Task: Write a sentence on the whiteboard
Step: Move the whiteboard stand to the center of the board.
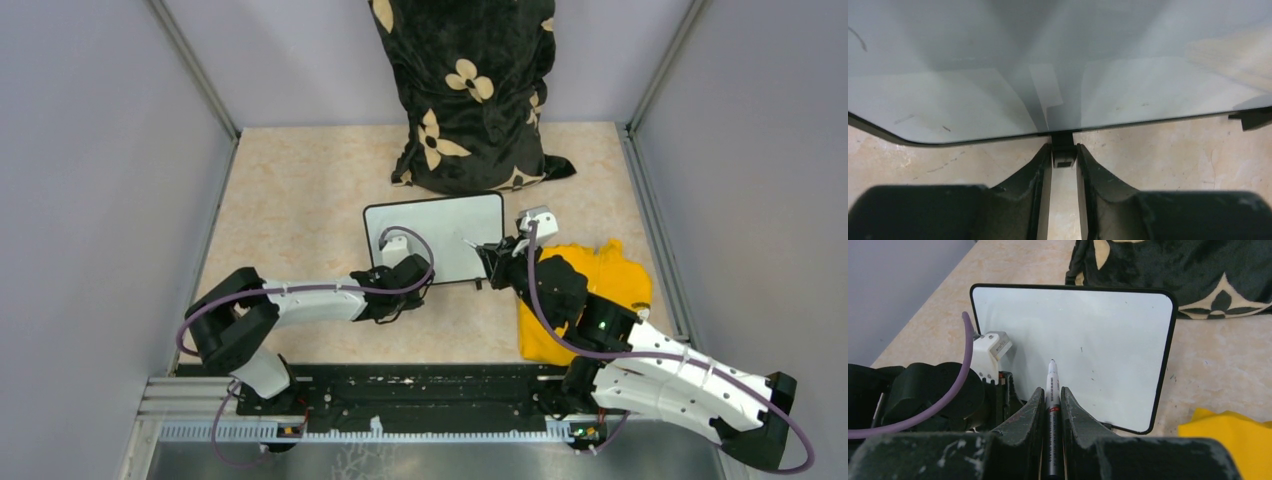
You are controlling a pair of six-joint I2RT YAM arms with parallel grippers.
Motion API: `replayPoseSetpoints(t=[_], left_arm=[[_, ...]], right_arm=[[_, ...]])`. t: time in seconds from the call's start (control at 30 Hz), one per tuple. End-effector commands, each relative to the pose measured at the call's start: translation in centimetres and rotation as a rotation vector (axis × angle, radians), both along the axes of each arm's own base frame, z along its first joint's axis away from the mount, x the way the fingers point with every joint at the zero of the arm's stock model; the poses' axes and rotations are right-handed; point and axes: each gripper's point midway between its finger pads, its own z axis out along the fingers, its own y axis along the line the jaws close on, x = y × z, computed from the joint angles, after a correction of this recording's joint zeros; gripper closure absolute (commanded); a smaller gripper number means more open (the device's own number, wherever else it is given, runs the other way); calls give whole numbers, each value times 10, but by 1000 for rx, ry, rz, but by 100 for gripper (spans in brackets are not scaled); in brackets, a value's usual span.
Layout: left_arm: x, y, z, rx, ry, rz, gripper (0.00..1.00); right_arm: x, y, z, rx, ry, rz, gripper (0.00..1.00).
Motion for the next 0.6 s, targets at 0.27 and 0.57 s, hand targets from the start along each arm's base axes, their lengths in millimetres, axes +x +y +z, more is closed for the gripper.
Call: replayPoseSetpoints(t=[0.27, 0.57], left_arm=[[-16, 4, 18, -34, 29, -3, 41], [-1, 23, 75, -13, -141, -43, 14]], right_arm=[[1, -7, 14, 33, -22, -30, 100], [2, -11, 24, 30, -43, -40, 100]])
